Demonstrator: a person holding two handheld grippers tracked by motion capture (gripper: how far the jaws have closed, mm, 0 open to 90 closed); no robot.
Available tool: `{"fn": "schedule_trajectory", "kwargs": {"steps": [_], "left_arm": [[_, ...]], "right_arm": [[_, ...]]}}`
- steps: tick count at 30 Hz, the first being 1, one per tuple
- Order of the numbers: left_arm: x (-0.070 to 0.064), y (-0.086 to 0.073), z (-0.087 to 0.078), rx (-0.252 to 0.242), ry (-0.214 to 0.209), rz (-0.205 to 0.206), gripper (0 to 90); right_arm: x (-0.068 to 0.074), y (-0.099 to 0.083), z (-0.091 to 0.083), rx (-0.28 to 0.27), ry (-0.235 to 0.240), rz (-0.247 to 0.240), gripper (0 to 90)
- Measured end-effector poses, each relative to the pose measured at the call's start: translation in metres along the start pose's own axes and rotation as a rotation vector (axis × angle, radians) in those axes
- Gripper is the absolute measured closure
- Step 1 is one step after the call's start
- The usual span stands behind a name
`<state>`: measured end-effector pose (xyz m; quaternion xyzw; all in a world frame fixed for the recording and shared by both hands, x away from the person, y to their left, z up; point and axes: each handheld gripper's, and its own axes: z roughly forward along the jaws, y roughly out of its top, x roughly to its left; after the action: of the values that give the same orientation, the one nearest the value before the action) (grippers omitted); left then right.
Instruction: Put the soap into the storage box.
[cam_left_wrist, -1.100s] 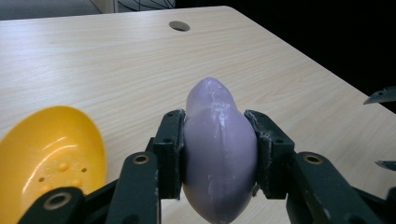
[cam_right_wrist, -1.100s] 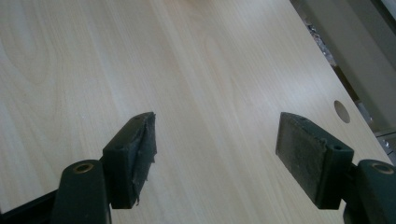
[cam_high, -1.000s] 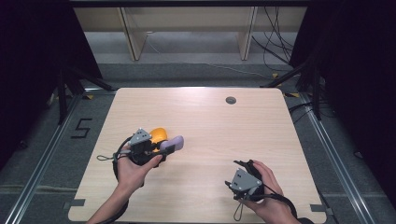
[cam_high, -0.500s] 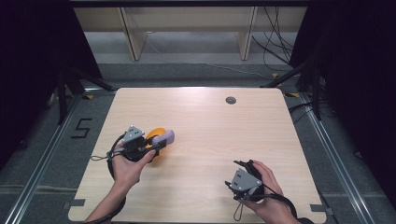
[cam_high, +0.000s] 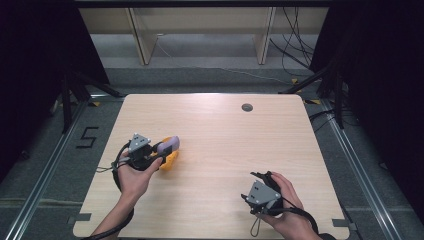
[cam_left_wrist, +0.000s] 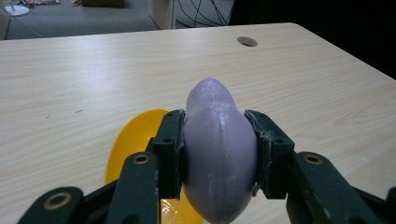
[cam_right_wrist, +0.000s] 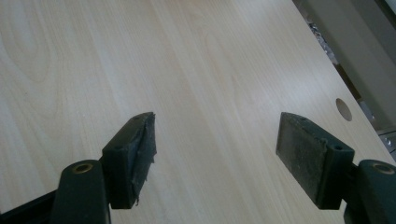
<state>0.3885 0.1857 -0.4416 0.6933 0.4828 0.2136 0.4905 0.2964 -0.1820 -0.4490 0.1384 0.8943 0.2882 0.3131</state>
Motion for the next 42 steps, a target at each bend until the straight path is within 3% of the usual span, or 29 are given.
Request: {"fn": "schedule_trajectory", "kwargs": {"steps": [17, 42], "left_arm": [[0.009, -0.012, 0.013, 0.006, 0.137, 0.001, 58.9], [0.009, -0.027, 0.036, 0.024, 0.185, 0.031, 58.6]], "right_arm": [[0.0, 0.0, 0.001, 0.006, 0.009, -0.007, 29.3], [0.001, 0.0, 0.003, 0.011, 0.019, -0.005, 28.9]]}}
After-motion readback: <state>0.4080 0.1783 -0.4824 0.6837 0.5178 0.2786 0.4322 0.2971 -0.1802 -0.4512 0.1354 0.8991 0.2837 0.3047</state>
